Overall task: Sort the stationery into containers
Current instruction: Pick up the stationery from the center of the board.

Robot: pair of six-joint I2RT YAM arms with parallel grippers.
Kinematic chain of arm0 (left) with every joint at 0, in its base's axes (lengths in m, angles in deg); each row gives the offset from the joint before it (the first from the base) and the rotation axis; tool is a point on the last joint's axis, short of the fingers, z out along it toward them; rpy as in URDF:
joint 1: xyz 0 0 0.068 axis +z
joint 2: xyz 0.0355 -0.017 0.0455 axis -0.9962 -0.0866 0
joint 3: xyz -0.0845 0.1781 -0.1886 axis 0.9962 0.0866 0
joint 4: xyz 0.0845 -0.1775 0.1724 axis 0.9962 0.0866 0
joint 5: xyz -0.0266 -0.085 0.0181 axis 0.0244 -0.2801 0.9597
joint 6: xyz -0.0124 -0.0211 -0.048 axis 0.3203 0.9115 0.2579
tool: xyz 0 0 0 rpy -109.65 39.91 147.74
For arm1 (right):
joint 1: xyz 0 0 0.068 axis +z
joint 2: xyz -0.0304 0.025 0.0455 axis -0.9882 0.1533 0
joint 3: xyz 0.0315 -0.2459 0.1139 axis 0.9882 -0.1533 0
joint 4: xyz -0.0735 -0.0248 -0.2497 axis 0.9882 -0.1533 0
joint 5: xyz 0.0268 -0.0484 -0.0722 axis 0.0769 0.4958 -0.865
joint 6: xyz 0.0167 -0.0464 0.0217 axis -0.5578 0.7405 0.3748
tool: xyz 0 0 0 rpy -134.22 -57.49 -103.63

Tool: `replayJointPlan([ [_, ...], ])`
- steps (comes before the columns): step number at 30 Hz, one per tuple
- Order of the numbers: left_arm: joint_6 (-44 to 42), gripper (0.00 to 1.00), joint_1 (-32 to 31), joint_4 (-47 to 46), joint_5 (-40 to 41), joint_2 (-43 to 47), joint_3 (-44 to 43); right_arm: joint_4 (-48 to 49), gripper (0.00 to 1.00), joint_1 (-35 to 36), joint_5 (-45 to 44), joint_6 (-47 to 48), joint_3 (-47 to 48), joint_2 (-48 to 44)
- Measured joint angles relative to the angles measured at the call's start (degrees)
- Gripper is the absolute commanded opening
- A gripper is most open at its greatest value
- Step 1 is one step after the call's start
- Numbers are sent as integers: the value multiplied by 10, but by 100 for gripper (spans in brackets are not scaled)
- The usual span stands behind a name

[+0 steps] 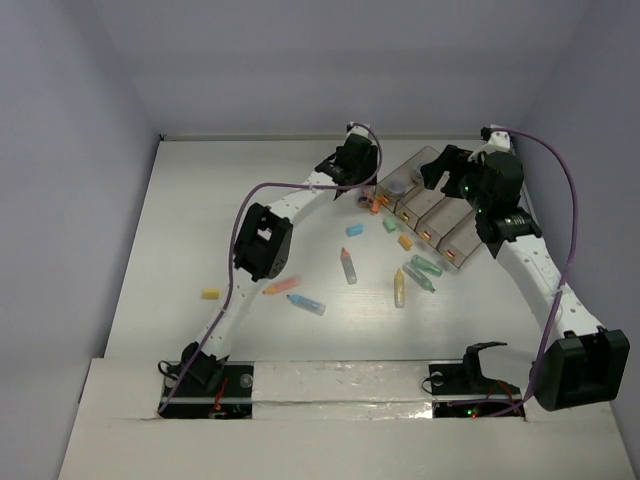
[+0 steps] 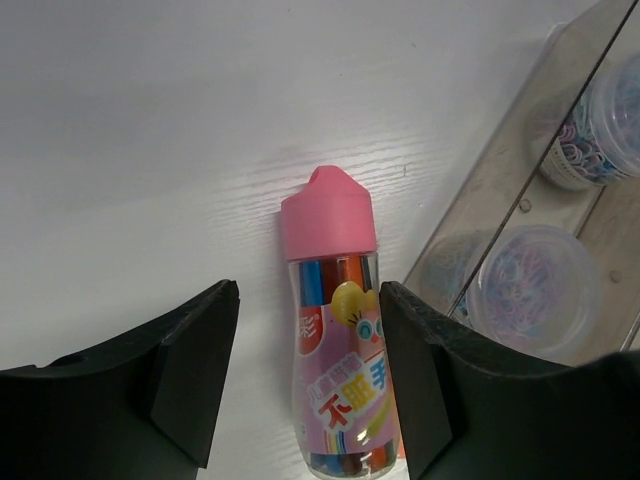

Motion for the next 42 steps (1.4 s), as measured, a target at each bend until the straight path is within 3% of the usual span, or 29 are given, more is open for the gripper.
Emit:
replayJointPlan([
  [12, 5, 52, 2, -16, -5, -30, 0, 3, 83, 0, 12, -6, 0, -3],
  [16, 6, 43, 1, -16, -5, -46, -9, 3, 83, 0, 14, -7, 0, -3],
  [21, 6, 12, 2, -22, 2, -50, -10, 4, 83, 0, 15, -8, -1, -3],
  [23, 6, 9, 1, -34, 10, -48, -2, 4, 83, 0, 17, -9, -1, -3],
  [34, -16, 2, 9, -29, 54, 30, 84, 4, 83, 0, 23, -10, -1, -3],
  [42, -80, 2, -28, -75, 7, 133, 103, 18, 83, 0, 21, -11, -1, -5],
])
